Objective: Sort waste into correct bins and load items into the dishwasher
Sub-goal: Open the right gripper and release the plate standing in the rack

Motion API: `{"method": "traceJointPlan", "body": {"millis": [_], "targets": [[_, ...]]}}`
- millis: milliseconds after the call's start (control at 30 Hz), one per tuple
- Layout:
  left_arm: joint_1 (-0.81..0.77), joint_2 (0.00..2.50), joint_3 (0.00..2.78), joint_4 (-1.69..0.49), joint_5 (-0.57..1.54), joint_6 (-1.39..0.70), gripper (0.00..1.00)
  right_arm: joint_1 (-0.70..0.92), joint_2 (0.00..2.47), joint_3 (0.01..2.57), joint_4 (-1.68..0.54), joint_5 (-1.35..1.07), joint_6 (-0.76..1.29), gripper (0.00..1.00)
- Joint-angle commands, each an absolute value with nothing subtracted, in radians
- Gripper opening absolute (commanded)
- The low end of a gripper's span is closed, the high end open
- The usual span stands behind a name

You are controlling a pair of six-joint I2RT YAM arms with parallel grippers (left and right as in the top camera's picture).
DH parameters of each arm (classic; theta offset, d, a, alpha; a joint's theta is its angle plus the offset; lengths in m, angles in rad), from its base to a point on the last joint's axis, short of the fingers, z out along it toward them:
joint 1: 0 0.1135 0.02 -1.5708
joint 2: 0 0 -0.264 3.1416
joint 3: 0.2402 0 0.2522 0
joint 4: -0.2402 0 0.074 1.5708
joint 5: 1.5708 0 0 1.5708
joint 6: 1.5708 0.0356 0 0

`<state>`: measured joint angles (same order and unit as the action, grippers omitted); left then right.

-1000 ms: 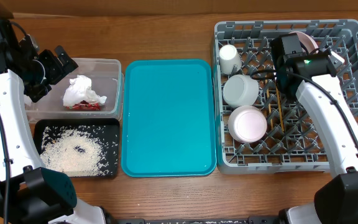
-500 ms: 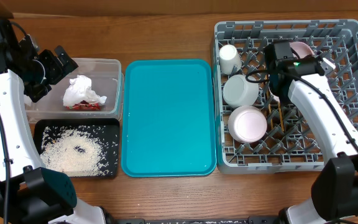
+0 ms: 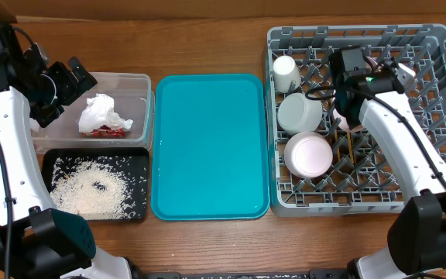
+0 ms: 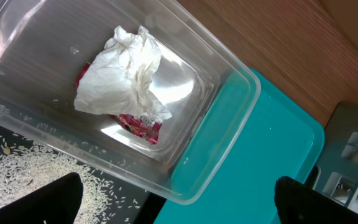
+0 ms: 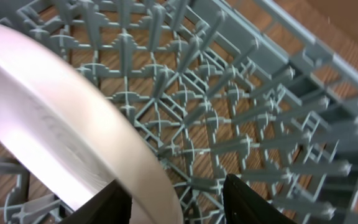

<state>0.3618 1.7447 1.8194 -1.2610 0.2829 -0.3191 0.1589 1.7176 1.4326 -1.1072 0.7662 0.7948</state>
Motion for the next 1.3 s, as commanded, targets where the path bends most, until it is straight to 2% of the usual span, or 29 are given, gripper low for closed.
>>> {"method": "traceJointPlan", "body": {"millis": [0,67,167,333,433,1267], "targets": [[0.359,1.732,1.837,-1.259,0.278,-0.329,1.0,0.161,1.715,1.541,-1.101,0.783,0.579,0.51],[0.359,1.732,1.837,-1.259,0.278,-0.329,1.0,0.163,1.715,1.602,-1.106,0.765,0.513,0.54],[0.359,1.732,1.837,-1.259,0.278,-0.329,1.0,0.163,1.715,1.692,-1.099,0.617,0.355,0.72],[0.359,1.732,1.837,-1.259,0.278,-0.329,1.0,0.163,1.715,1.768,-1.06,0.128,0.124,1.0],[0.359,1.732,1.837,-1.259,0.277,-0.329,1.0,0.163,1.716,1.766,-1.06,0.015,0.123,1.0],[0.359,1.732,1.837,-1.259,0.278,-0.329,1.0,0.163,1.716,1.766,-1.06,0.013,0.123,1.0]]}}
